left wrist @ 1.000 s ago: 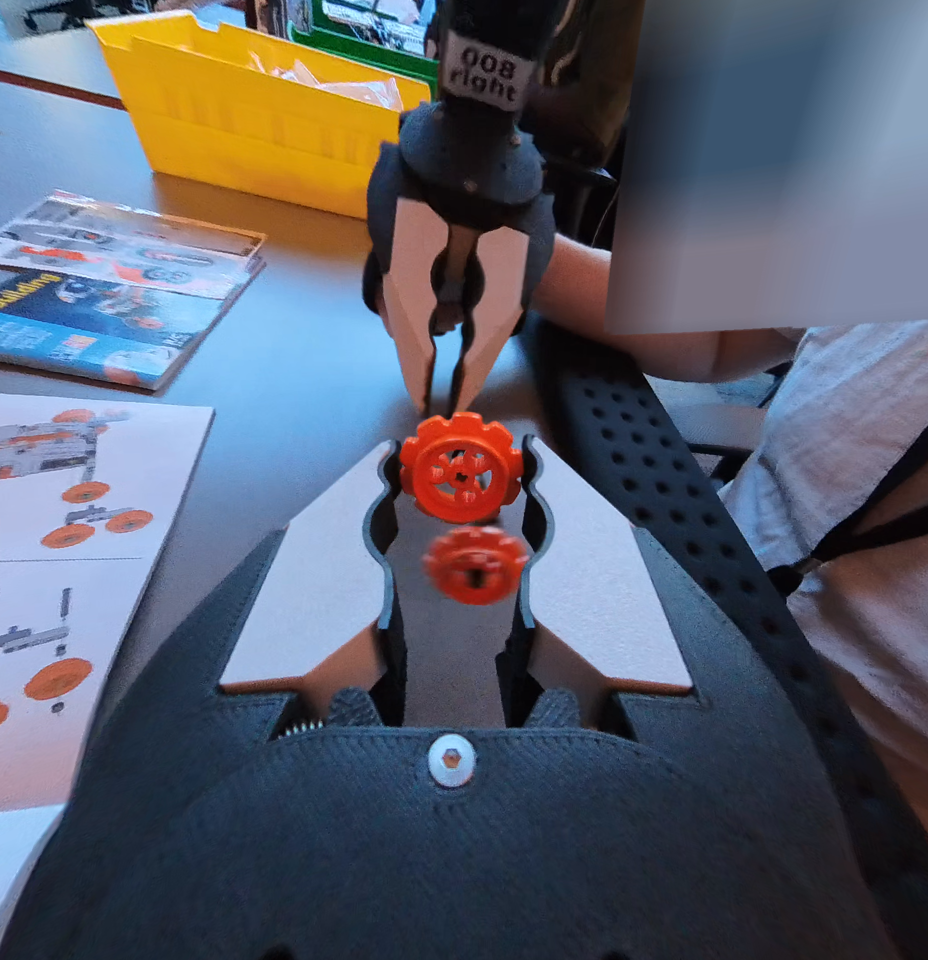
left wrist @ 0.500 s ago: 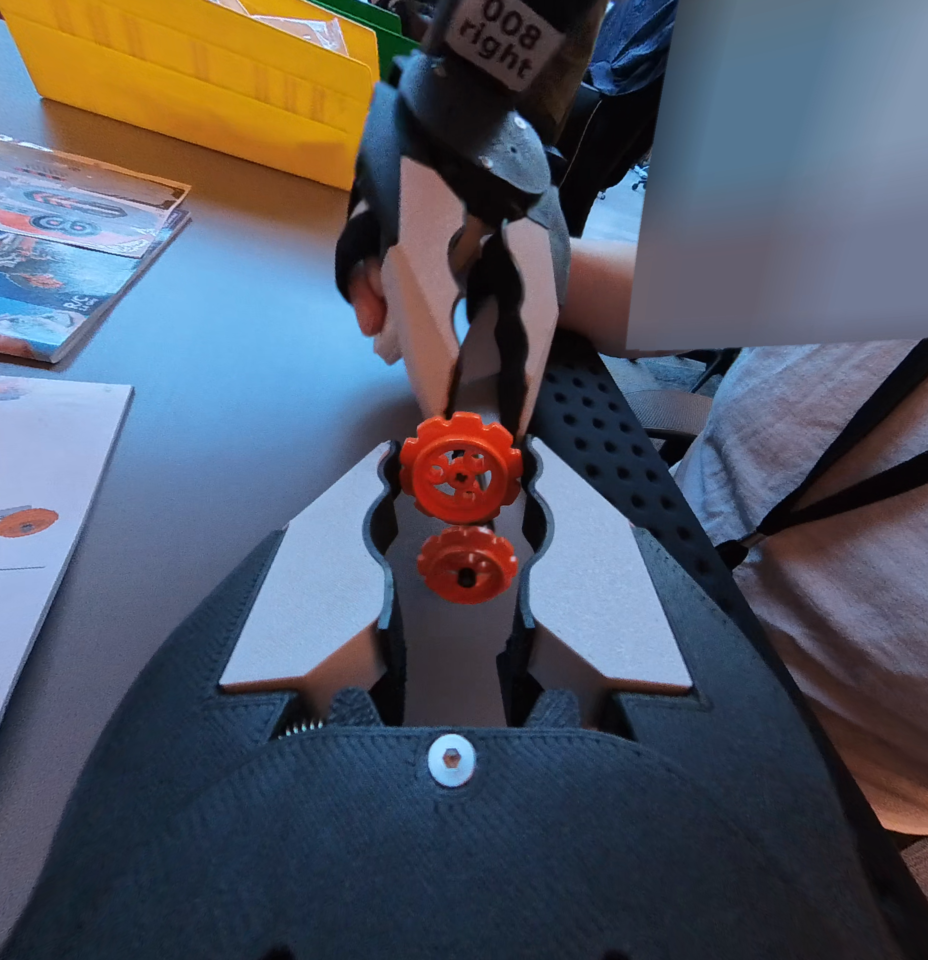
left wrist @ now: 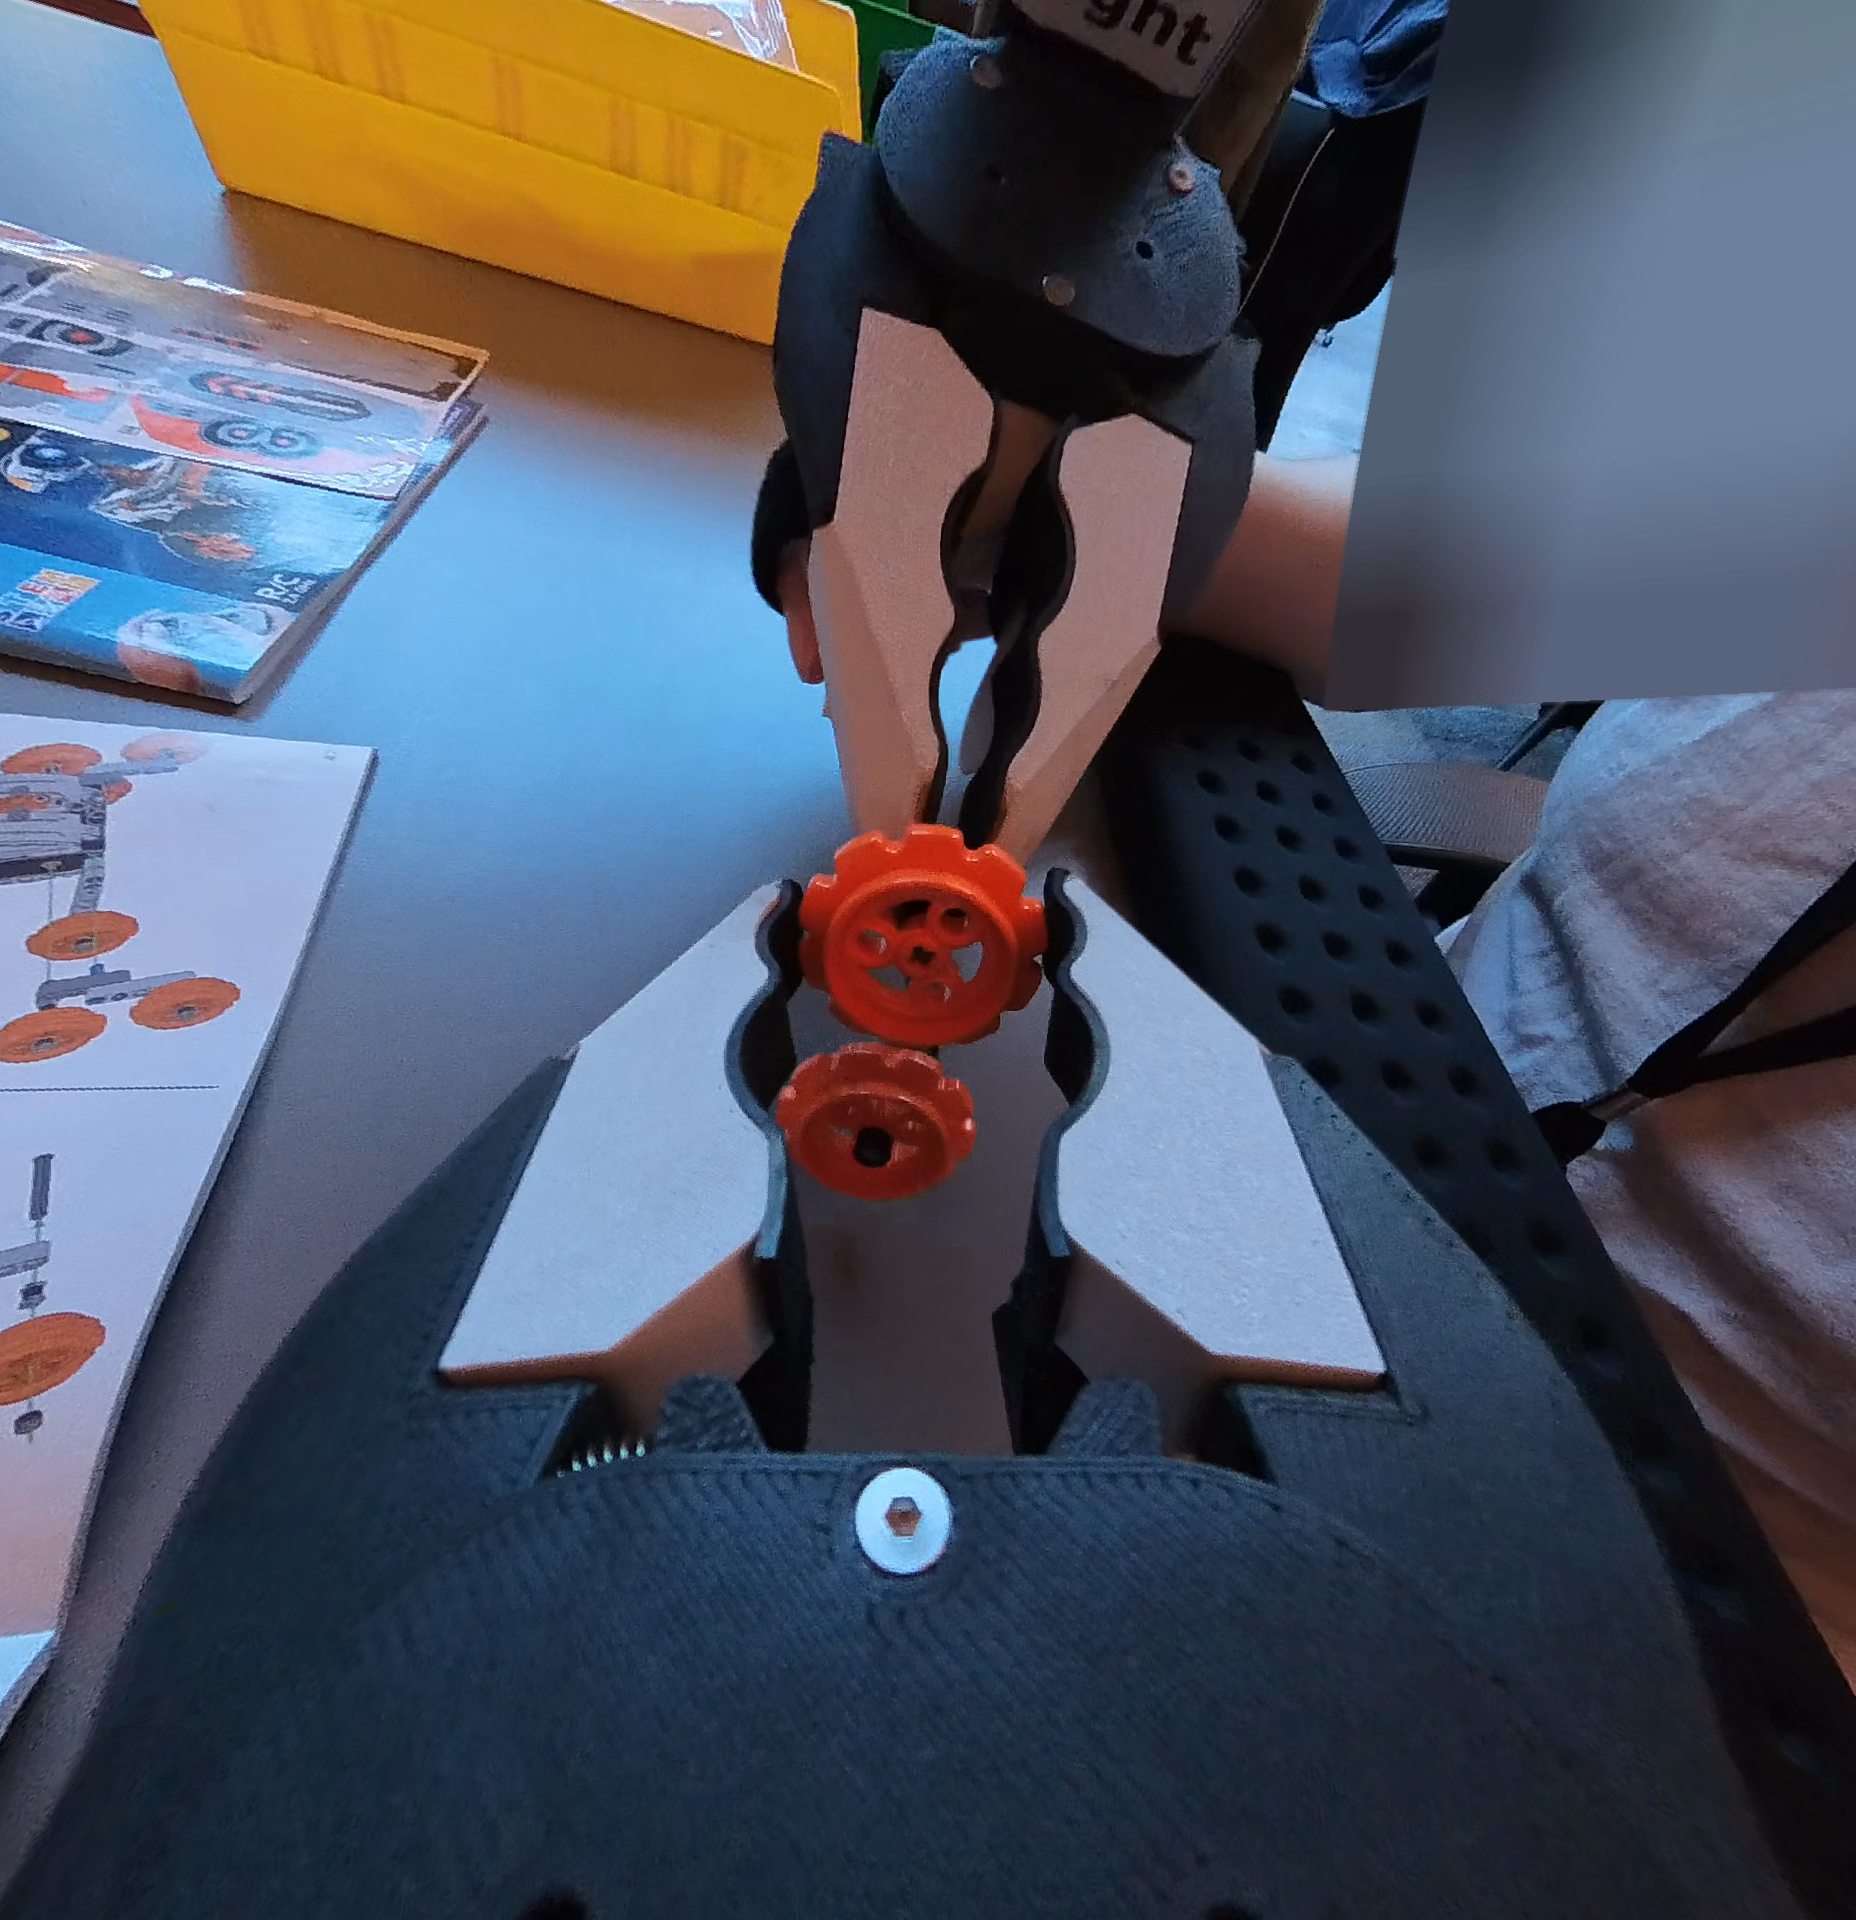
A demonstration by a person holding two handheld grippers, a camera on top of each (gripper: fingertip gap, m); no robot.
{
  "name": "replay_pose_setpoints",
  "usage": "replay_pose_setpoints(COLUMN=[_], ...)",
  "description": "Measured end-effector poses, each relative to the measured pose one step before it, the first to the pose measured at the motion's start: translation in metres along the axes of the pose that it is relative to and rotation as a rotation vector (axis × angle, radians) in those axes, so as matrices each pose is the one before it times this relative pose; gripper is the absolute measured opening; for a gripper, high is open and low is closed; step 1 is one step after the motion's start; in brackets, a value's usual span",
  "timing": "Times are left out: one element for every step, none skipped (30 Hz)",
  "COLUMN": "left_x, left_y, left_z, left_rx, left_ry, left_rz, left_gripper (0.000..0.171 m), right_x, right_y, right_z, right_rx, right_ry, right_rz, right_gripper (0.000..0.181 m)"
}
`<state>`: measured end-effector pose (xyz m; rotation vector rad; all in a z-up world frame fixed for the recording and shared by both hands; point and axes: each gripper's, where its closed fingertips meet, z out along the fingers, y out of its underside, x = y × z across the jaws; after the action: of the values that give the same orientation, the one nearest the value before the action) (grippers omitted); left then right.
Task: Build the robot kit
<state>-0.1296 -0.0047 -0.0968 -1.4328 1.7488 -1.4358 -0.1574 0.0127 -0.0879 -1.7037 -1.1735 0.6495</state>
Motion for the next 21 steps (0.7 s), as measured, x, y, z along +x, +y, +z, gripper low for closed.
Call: replay_pose_setpoints(left_x=[-0.00068,-0.00026,-0.00099,-0.00096,0.00000,-0.00042,0.00034,0.00058,-0.00004,-0.00018,-0.00021,-0.00005,0.00039,0.00065,-0.00004,-0.00035,0.00036,0.00061,0.00022,0.00044,0.00003], left_y=[0.00069,0.00085,0.00124,0.00077,0.00011,-0.00118,-0.00167,-0.00155,-0.00070,0.00010,0.00063,0.00002,-0.00074,-0.00085,-0.00036,-0.00031,-0.00025,0.00005,-0.00006,0.00025,0.00090], left_z=[0.00023,0.00021,0.00062,0.00054,0.00035,-0.00029,-0.00058,-0.00056,-0.00023,0.00013,0.00008,0.00013,-0.00008,-0.00021,-0.00005,-0.00018,0.00010,0.00022,0.00028,0.00022,0.00030], left_rx=[-0.00423,-0.00569,-0.00661,-0.00438,-0.00078,0.00620,0.01096,0.00888,0.00424,-0.00046,-0.00408,0.00007,0.00326,0.00438,0.00226,0.00146,0.00070,-0.00171,0.00038,-0.00221,-0.00695], left_ry=[-0.0055,-0.0029,-0.0063,-0.0055,0.0005,-0.0024,0.0044,0.0065,0.0010,-0.0021,-0.0054,-0.0049,0.0014,0.0057,0.0015,-0.0023,0.0015,0.0030,-0.0005,-0.0002,-0.0032], left_rz=[0.0028,0.0017,0.0003,0.0002,-0.0016,-0.0015,-0.0031,-0.0063,-0.0017,0.0034,0.0087,0.0074,-0.0006,-0.0038,-0.0030,0.0007,0.0025,0.0001,0.0005,0.0035,0.0054], left_gripper=[0.044,0.044,0.044,0.044,0.044,0.044,0.044,0.044,0.044,0.044,0.044,0.044,0.044,0.044,0.044,0.044,0.044,0.044,0.044,0.044,0.044], right_x=[0.00007,-0.00011,0.00074,0.00026,0.00011,0.00099,0.00011,0.00003,-0.00018,-0.00029,-0.00021,0.00029,-0.00055,-0.00071,0.00054,0.00024,-0.00089,0.00013,-0.00007,-0.00049,0.00045], right_y=[0.00089,0.00173,0.00168,0.00122,-0.00003,-0.00102,-0.00190,-0.00145,-0.00020,0.00173,0.00247,0.00166,-0.00004,-0.00070,-0.00040,-0.00007,-0.00003,-0.00138,-0.00083,0.00048,0.00117], right_z=[0.00038,0.00045,0.00047,0.00016,-0.00026,-0.00054,-0.00072,-0.00044,-0.00012,0.00030,0.00027,-0.00002,-0.00035,-0.00019,0.00010,0.00053,0.00069,0.00025,0.00025,0.00019,0.00012], right_rx=[-0.0062,-0.0098,-0.0100,-0.0081,-0.0013,0.0048,0.0085,0.0048,-0.0010,-0.0118,-0.0137,-0.0062,0.0034,0.0060,0.0010,-0.0027,-0.0047,0.0045,0.0018,-0.0042,-0.0052], right_ry=[0.0032,-0.0019,0.0020,0.0019,0.0036,0.0106,0.0062,0.0026,0.0002,-0.0009,-0.0001,0.0028,-0.0033,-0.0051,0.0007,0.0004,-0.0039,0.0053,0.0028,-0.0037,-0.0006], right_rz=[0.0002,0.0007,0.0053,0.0018,-0.0063,-0.0085,-0.0073,-0.0009,-0.0005,-0.0019,-0.0028,0.0000,0.0027,0.0057,0.0056,0.0030,-0.0015,-0.0050,-0.0015,0.0042,0.0089], right_gripper=[0.004,0.004,0.005,0.005,0.004,0.004,0.004,0.005,0.007,0.011,0.012,0.013,0.013,0.012,0.012,0.011,0.010,0.009,0.008,0.008,0.006])
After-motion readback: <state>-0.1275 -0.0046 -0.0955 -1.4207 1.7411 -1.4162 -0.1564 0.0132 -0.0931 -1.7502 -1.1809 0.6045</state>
